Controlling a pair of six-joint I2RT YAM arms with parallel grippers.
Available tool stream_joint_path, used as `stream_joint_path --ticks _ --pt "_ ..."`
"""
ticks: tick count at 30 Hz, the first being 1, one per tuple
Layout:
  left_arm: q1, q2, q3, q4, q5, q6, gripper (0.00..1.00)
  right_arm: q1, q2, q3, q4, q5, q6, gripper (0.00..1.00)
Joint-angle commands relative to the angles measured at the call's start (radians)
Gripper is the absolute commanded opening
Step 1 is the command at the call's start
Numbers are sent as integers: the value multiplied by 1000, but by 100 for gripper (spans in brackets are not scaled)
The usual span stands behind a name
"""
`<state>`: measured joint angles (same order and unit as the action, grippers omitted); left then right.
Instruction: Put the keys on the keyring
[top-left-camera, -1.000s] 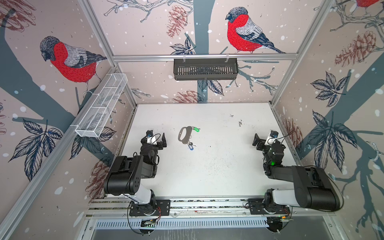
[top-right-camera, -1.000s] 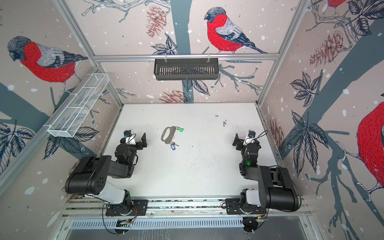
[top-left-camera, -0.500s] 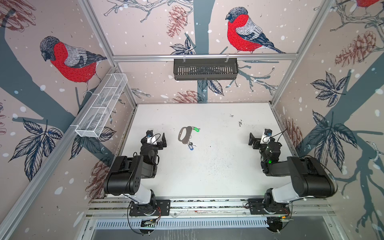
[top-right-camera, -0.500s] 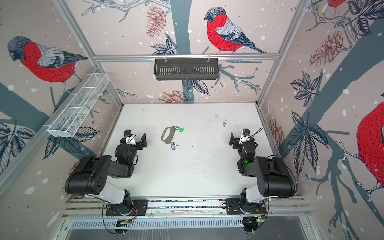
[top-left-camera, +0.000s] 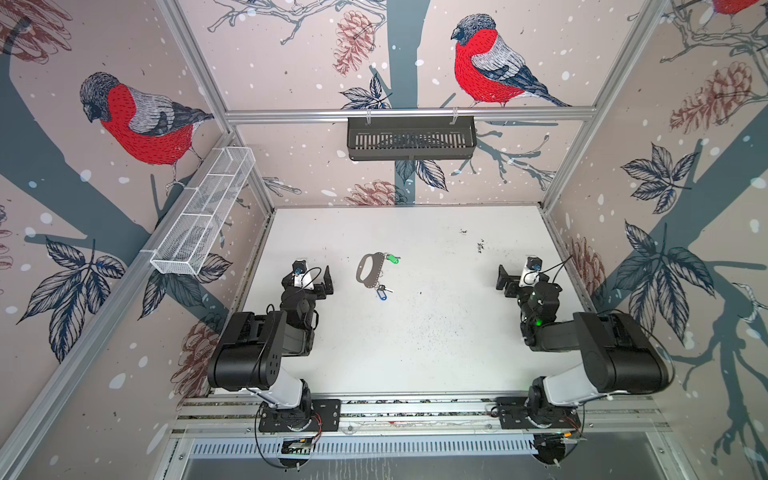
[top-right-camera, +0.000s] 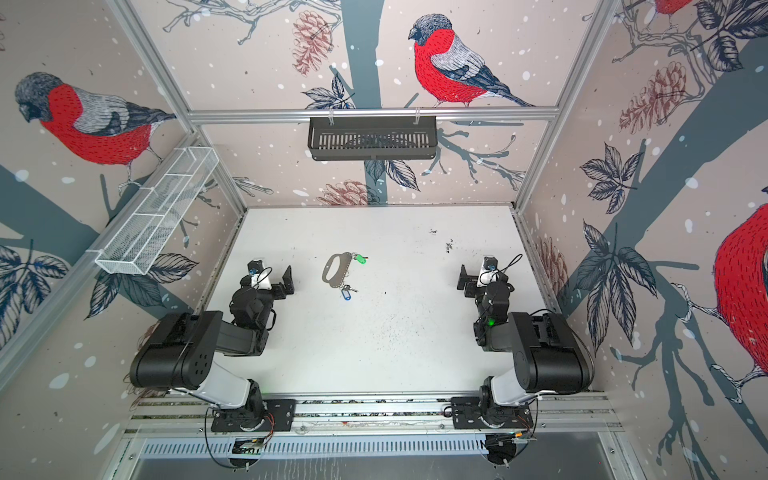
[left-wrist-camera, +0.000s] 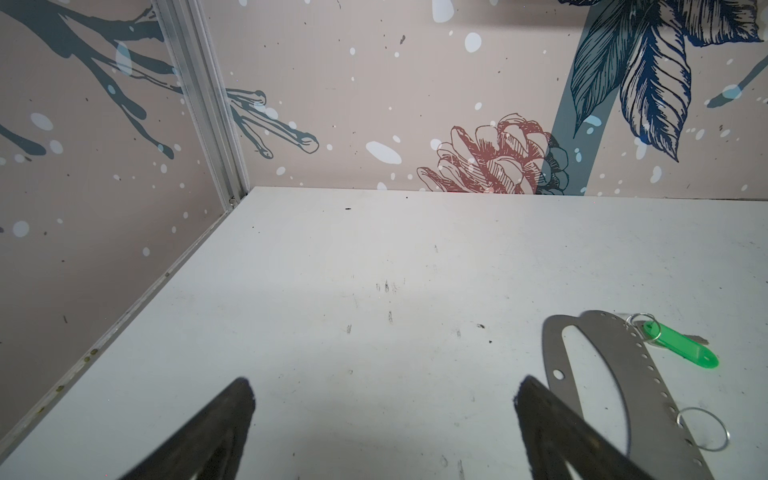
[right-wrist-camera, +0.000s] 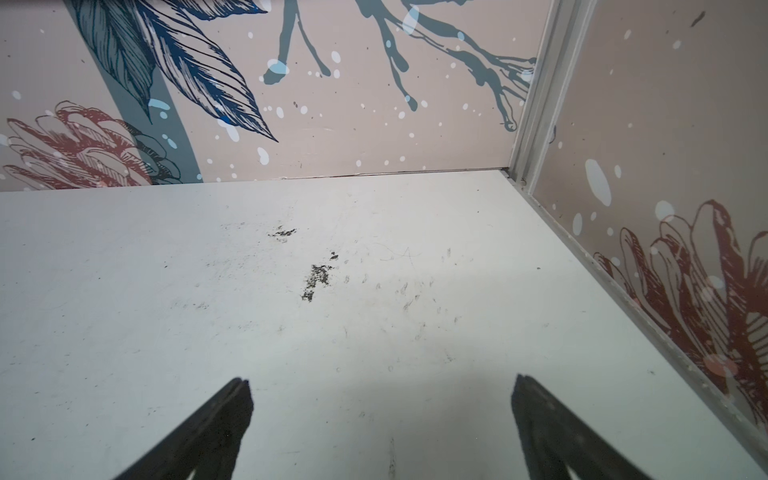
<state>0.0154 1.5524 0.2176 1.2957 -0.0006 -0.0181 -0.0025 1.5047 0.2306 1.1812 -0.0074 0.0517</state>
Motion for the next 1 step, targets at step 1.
stream_joint_path --ticks 1 --pt "0 2 4 25 5 9 98 -1 -8 -7 31 18 -7 100"
